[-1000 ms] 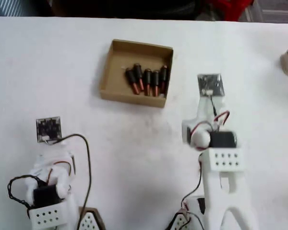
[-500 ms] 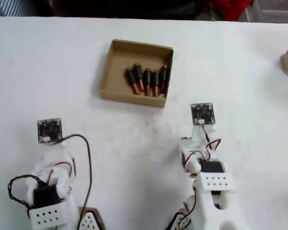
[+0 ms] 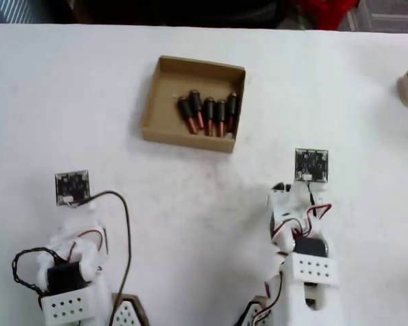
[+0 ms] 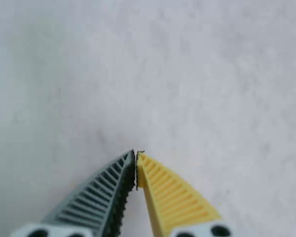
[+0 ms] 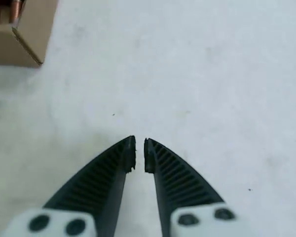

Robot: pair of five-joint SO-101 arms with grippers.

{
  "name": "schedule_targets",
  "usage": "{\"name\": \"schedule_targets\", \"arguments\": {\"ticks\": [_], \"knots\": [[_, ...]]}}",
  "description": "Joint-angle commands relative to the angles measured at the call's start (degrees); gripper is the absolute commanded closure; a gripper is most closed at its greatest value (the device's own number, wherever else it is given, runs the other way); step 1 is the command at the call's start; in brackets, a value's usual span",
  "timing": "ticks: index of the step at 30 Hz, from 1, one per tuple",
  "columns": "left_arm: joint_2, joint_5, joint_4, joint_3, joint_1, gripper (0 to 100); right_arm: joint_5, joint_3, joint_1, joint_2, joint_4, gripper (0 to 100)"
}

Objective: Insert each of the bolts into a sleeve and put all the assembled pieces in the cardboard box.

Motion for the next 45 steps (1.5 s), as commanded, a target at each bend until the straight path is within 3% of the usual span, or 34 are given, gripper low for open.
{"name": "schedule_targets", "arguments": {"ticks": [1,7,12,23,45], "knots": [[-0.04,-0.35,0.26,-0.09,-0.75,97,0.35,-1.76,-0.04,-10.42,8.22,98.1],[-0.04,-0.35,0.26,-0.09,-0.75,97,0.35,-1.23,-4.79,-27.21,25.45,98.1],[-0.04,-0.35,0.26,-0.09,-0.75,97,0.79,8.18,-8.04,-38.99,28.88,98.1],[-0.04,-0.35,0.26,-0.09,-0.75,97,0.88,7.82,-21.67,-39.25,46.90,97.8],[-0.04,-0.35,0.26,-0.09,-0.75,97,0.88,8.53,-17.10,-39.25,46.29,97.8]]}}
